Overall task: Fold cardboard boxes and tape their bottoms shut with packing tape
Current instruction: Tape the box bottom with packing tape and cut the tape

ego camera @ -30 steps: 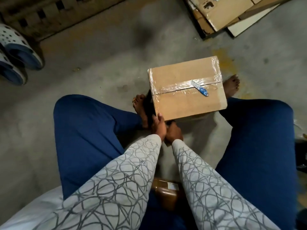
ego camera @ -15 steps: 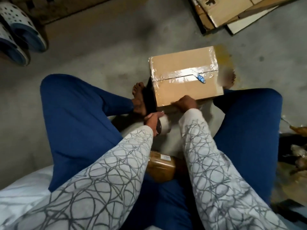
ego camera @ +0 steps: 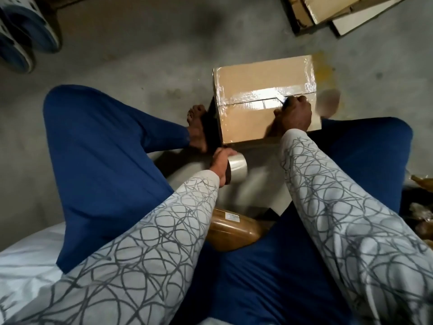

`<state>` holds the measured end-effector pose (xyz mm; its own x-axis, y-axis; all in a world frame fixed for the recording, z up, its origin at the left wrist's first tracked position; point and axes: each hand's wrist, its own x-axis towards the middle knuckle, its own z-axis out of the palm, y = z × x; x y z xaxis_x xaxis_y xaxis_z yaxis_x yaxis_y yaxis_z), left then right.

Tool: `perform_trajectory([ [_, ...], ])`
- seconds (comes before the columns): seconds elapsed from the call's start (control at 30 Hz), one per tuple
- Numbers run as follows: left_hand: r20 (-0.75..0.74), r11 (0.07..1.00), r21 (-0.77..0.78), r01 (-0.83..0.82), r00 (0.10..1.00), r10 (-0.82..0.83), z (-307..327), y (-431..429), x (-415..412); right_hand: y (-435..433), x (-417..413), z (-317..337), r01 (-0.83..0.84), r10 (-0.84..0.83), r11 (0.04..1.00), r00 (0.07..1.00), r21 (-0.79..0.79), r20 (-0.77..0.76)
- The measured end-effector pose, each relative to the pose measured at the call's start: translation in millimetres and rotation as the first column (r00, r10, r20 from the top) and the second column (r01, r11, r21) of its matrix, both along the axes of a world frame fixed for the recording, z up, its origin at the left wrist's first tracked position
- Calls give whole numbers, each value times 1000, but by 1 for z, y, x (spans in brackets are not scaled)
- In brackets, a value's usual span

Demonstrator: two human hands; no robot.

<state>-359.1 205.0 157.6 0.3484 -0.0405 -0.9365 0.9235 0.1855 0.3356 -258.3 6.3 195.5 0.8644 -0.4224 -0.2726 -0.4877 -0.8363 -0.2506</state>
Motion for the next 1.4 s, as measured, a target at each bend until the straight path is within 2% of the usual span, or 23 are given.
perform_trajectory([
  [0.07, 144, 997, 68, 25, 989, -35, 0, 1, 16, -4, 1, -1, 16, -16, 1000, 1000, -15, -3],
  [0.13, 214, 988, 125, 91, 970, -116, 4, 8, 37, -9, 5, -4, 11, -11, 999, 1000, -40, 2],
  [0.2, 218, 980, 110, 165, 958, -186, 8, 20, 52, -13, 11, -4, 5, -5, 999, 1000, -54, 1],
  [0.3, 151, 979, 74, 188, 969, -198, 7, 36, 58, -11, 20, -3, -22, 23, 996, 1000, -82, 15],
  [0.43, 51, 994, -7, 108, 993, -107, 4, 37, 43, -4, 26, -1, -9, 9, 993, 1000, -116, 4],
  [0.63, 123, 996, 68, -59, 991, 50, -12, 22, 25, -4, 27, 0, -11, 13, 997, 1000, -83, 25],
  [0.7, 126, 991, 83, -101, 988, 90, -15, 22, 26, -5, 24, 3, -19, 21, 999, 998, -36, 57],
  [0.77, 120, 988, 108, -112, 988, 99, -19, 23, 28, -1, 19, 6, 30, -42, 995, 991, 96, 125],
  [0.83, 104, 988, 98, -123, 988, 112, -19, 22, 26, 13, 12, 9, 43, -95, 936, 987, 350, 132],
  [0.9, 87, 988, 66, -140, 987, 134, -16, 19, 24, 29, 1, 11, 70, -125, 770, 991, 634, 42],
  [0.93, 66, 989, 43, -141, 988, 138, -16, 18, 21, 36, -5, 12, 85, -128, 689, 992, 720, 5],
  [1.0, 20, 989, -6, -145, 989, 145, -14, 17, 16, 49, -16, 13, 111, -131, 632, 991, 767, -36],
  [1.1, 32, 984, 11, -179, 983, 179, -15, 15, 14, 62, -30, 8, 248, -213, 509, 964, 824, -159],
  [1.13, 38, 983, 24, -183, 983, 182, -15, 16, 13, 64, -33, 5, 275, -228, 490, 956, 827, -182],
  [1.27, 55, 981, 44, -191, 981, 188, -15, 14, 6, 69, -43, 8, 257, -184, 553, 965, 793, -185],
  [1.4, 110, 978, 92, -186, 978, 176, -12, 14, 5, 73, -51, 15, 242, -163, 411, 968, 879, -190],
])
